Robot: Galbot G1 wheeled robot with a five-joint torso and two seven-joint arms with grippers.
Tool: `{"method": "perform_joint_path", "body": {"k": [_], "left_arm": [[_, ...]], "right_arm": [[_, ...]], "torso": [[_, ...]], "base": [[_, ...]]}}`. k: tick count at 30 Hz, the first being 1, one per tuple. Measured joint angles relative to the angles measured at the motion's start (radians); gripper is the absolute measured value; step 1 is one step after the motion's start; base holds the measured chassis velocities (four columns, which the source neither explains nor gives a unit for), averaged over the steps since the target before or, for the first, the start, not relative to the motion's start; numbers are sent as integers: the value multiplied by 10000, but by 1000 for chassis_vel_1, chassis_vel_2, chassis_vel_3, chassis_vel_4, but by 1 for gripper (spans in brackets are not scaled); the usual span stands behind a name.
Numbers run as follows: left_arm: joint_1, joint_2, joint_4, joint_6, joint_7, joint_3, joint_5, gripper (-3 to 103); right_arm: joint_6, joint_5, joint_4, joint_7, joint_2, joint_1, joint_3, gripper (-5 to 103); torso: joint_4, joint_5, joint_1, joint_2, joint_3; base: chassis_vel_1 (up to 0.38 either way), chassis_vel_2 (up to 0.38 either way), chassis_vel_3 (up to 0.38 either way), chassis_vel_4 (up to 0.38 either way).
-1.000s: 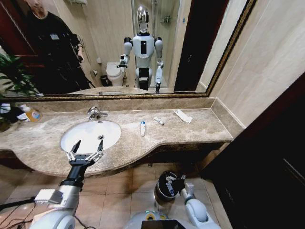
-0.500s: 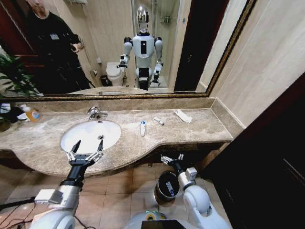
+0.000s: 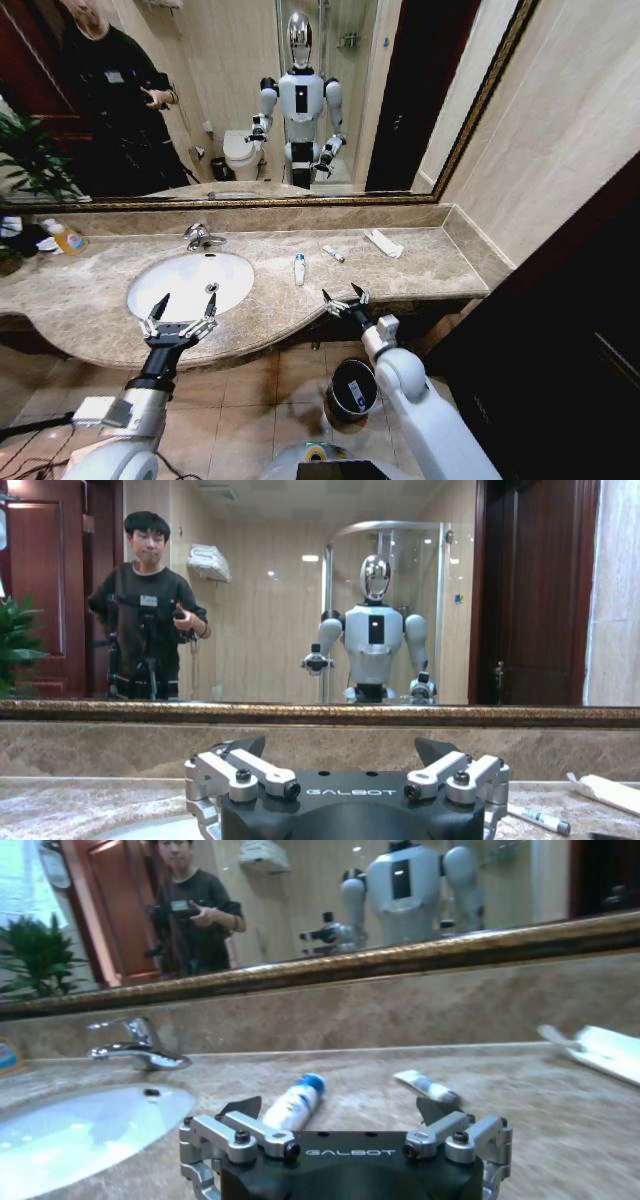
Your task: Pick up the trash from the sink and place it in the trash bin.
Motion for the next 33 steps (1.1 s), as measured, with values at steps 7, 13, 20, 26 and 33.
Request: {"method": "perform_joint_path", "body": {"k": [7,13,20,26,33], "left_arm": [[0,0,0,1,0,0,0,100],[0,0,0,0,0,1,0,100],[0,0,0,1,0,0,0,100],[0,0,0,0,0,0,0,100],[0,0,0,0,0,0,0,100]], "right_arm": [[-352,372,-1435,151,352,1616,-1149,100],[-337,345,-2409,159,651,2525,-1658,100],[-313,300,-3839,361,1280,3622,-2039,100],[-365,196,-4483,575,1609,4000,-2218,100],[-265,-135,-5131,912,1905,4129,-2254,103]], "torso": [[0,-2,0,0,0],[0,-2,0,0,0],[-1,-3,0,-1,0],[-1,-2,0,0,0],[-1,0,0,0,0]], "base": [[0,0,0,0],[0,0,0,0],[0,0,0,0],[0,0,0,0],[0,0,0,0]]}}
